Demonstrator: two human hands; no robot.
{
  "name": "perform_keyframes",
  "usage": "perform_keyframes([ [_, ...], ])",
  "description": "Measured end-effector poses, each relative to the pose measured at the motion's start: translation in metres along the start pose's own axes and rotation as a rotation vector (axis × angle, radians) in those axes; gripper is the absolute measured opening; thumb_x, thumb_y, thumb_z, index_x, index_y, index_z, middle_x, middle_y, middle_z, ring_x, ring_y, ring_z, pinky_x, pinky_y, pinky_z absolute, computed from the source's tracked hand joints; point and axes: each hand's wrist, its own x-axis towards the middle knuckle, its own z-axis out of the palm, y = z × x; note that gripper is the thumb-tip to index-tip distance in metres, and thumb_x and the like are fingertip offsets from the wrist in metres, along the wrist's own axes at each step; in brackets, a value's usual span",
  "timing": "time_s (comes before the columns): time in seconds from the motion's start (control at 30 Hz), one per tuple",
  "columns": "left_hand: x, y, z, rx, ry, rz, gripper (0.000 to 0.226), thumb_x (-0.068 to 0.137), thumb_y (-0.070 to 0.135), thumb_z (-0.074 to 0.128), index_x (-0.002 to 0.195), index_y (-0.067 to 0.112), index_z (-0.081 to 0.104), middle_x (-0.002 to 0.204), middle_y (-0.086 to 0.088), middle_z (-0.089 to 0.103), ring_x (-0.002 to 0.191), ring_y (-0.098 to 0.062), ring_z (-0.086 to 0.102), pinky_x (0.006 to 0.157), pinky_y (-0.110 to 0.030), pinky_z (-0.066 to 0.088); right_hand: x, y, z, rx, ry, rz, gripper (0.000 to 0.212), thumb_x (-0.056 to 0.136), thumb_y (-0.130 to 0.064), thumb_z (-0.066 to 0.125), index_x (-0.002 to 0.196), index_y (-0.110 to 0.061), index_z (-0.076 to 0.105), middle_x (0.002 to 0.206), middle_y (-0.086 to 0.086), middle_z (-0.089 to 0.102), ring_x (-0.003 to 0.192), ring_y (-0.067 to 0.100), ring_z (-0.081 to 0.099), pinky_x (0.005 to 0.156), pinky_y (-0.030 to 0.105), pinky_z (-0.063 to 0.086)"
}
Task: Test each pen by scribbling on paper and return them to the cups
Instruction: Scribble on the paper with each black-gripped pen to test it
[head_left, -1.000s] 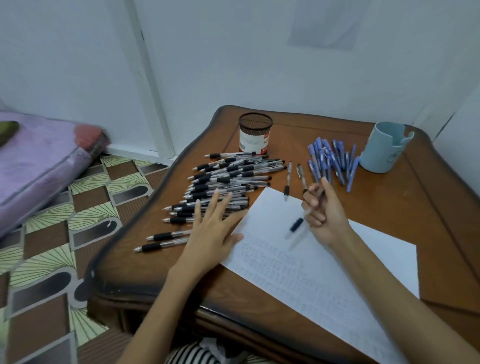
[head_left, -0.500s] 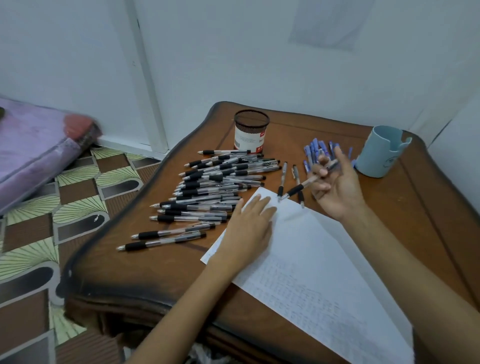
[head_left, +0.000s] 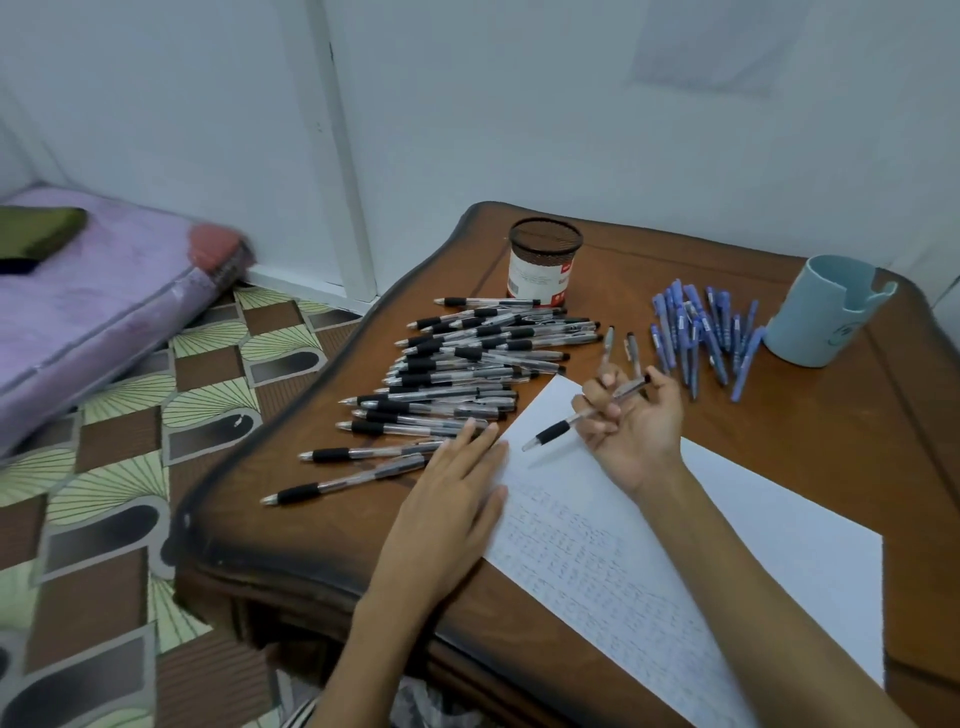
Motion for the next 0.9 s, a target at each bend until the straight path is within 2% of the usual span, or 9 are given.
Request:
perform_keyframes([
  [0.17, 0.005, 0.004, 0.005, 0.063, 0.013, 0.001, 0.048, 0.103, 0.034, 0.026, 0.149, 0.025, 0.022, 0.158, 0.01, 0.005, 0.133, 0.004, -0.016, 0.105, -0.014, -0.018, 0.002, -0.001, -0.003, -0.066, 0.009, -0.051, 0.032, 0.076, -0.035, 0.033, 0.055, -0.016, 0.048, 0.047, -0.004, 0.028, 0.043, 0.008, 0.025, 0.035, 0.017, 0.03],
  [0.23, 0.003, 0.003, 0.004, 0.028, 0.039, 0.025, 0.045, 0.102, 0.032, 0.029, 0.146, 0.023, 0.031, 0.157, 0.008, 0.014, 0.135, 0.003, -0.01, 0.105, -0.012, -0.019, 0.002, 0.0, -0.004, -0.078, 0.016, -0.067, 0.031, 0.076, -0.032, 0.033, 0.055, -0.016, 0.049, 0.046, -0.004, 0.029, 0.042, 0.009, 0.026, 0.035, 0.017, 0.03],
  [0.27, 0.001, 0.001, 0.002, 0.02, 0.077, 0.026, 0.044, 0.101, 0.032, 0.03, 0.143, 0.022, 0.038, 0.155, 0.005, 0.022, 0.138, 0.001, -0.003, 0.108, -0.016, -0.014, 0.002, 0.001, -0.005, -0.083, 0.024, -0.069, 0.031, 0.076, -0.032, 0.033, 0.054, -0.016, 0.049, 0.045, -0.004, 0.029, 0.042, 0.009, 0.026, 0.035, 0.017, 0.03],
  [0.37, -0.009, -0.009, -0.003, 0.069, 0.255, -0.045, 0.048, 0.093, 0.036, 0.03, 0.134, 0.021, 0.051, 0.146, 0.001, 0.041, 0.14, -0.012, 0.023, 0.113, -0.039, 0.006, 0.002, -0.001, -0.005, -0.096, 0.04, -0.069, 0.03, 0.075, -0.031, 0.035, 0.054, -0.016, 0.049, 0.044, -0.004, 0.029, 0.042, 0.009, 0.027, 0.034, 0.018, 0.031],
  [0.47, -0.015, -0.024, -0.012, 0.098, 0.297, -0.188, 0.059, 0.089, 0.051, 0.023, 0.141, 0.028, 0.039, 0.151, 0.009, 0.024, 0.142, -0.009, 0.009, 0.115, -0.041, 0.003, 0.002, -0.002, -0.004, -0.105, 0.052, -0.083, 0.031, 0.076, -0.03, 0.036, 0.054, -0.016, 0.052, 0.044, -0.003, 0.03, 0.043, 0.009, 0.029, 0.035, 0.018, 0.032],
  [0.6, -0.014, -0.042, -0.017, 0.153, 0.185, -0.262, 0.075, 0.082, 0.063, 0.007, 0.147, 0.03, 0.025, 0.157, 0.007, 0.01, 0.141, -0.006, -0.007, 0.114, -0.032, -0.006, 0.003, -0.002, -0.001, -0.123, 0.057, -0.057, 0.032, 0.078, -0.032, 0.04, 0.064, -0.017, 0.065, 0.048, -0.001, 0.035, 0.047, 0.009, 0.035, 0.041, 0.017, 0.04],
  [0.8, -0.012, -0.042, -0.013, 0.237, 0.154, -0.284, 0.078, 0.081, 0.063, 0.001, 0.148, 0.03, 0.022, 0.158, 0.004, 0.005, 0.146, -0.012, 0.001, 0.113, -0.032, -0.007, 0.003, 0.003, 0.002, -0.105, -0.021, 0.007, 0.037, 0.084, -0.034, 0.038, 0.075, -0.015, 0.069, 0.053, 0.001, 0.04, 0.05, 0.01, 0.036, 0.05, 0.023, 0.051],
  [0.9, -0.012, -0.041, -0.013, 0.244, 0.138, -0.293, 0.079, 0.08, 0.064, -0.001, 0.149, 0.031, 0.02, 0.158, 0.005, 0.002, 0.146, -0.012, -0.001, 0.114, -0.032, -0.007, 0.003, 0.005, 0.005, -0.071, -0.045, 0.031, 0.044, 0.086, -0.039, 0.037, 0.075, -0.013, 0.071, 0.053, 0.001, 0.042, 0.045, 0.008, 0.036, 0.05, 0.02, 0.05],
])
